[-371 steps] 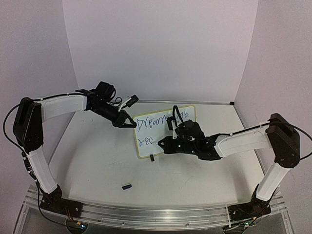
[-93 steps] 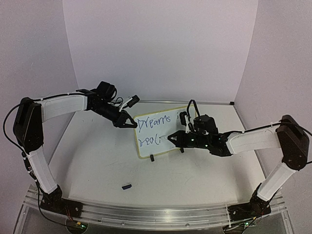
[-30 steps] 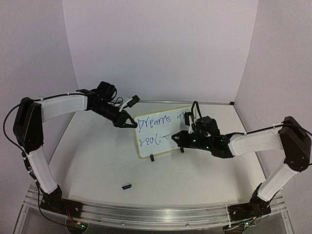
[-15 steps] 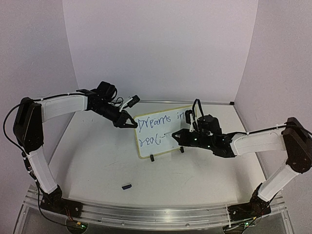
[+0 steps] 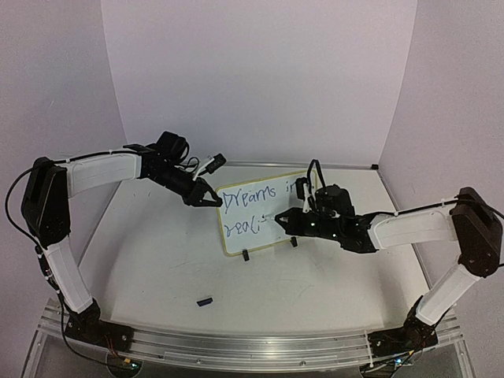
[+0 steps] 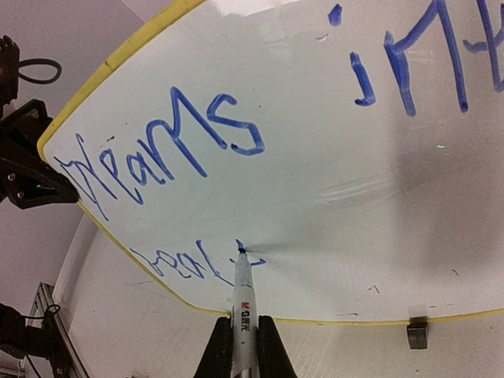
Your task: Write a sentence on the whiteboard
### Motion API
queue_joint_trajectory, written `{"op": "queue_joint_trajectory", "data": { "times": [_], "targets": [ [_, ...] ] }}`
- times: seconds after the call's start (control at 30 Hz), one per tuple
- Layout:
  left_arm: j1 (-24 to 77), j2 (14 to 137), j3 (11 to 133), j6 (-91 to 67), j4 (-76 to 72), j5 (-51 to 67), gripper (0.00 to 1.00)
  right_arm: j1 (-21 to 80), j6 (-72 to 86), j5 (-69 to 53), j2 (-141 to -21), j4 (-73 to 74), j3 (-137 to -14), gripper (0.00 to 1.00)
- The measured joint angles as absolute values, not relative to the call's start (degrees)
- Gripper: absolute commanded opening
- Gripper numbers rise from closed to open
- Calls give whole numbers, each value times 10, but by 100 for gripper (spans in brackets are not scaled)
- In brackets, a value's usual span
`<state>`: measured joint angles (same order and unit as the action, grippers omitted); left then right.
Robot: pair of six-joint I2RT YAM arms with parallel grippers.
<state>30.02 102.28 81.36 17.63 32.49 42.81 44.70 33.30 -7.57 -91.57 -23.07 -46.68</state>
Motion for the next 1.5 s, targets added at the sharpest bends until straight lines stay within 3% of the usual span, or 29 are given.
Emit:
{"op": "queue_joint_trajectory", "data": {
  "times": [1.13,1.5],
  "targets": [
    [301,1023,814,176,325,428,0,447,359,-93,-940,-208,-458,0],
    [301,1023,814,177,325,428,0,447,352,-73,-857,-201,-437,0]
  ]
}}
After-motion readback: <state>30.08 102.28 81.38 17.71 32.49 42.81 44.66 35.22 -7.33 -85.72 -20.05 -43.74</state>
